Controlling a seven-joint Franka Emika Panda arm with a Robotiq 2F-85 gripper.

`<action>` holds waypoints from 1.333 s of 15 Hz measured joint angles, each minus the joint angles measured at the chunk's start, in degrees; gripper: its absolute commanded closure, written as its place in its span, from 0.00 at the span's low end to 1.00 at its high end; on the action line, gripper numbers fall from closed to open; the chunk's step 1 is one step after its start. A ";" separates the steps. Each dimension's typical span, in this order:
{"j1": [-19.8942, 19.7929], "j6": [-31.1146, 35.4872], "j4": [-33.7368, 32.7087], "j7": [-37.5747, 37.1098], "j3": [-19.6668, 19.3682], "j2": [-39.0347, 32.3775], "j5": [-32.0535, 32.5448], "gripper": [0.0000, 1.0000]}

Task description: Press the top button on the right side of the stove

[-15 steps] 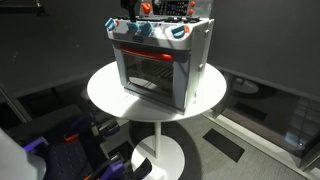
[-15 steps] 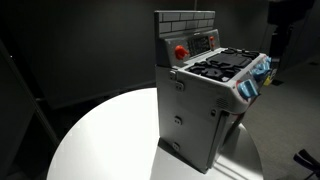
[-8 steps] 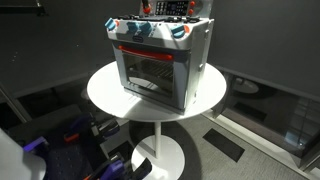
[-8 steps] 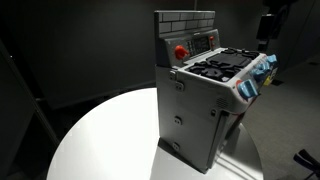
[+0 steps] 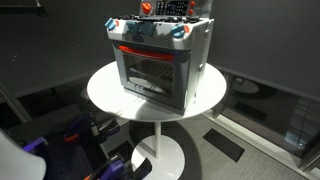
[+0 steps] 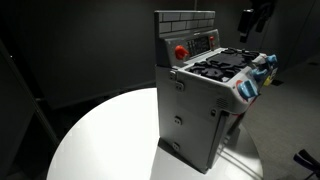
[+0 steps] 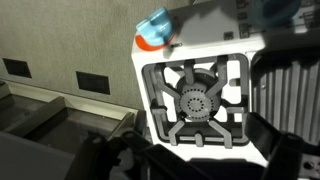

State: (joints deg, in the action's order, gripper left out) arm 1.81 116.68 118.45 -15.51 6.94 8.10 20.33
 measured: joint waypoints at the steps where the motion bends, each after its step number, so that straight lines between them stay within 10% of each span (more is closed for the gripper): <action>1: -0.18 0.96 -0.75 -0.41 -0.28 -0.92 0.13 0.00; 20: 0.92 5.69 -18.28 -1.46 -3.82 -17.45 0.18 0.00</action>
State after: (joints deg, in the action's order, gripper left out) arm 2.74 122.37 100.17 -16.97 3.12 -9.34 20.52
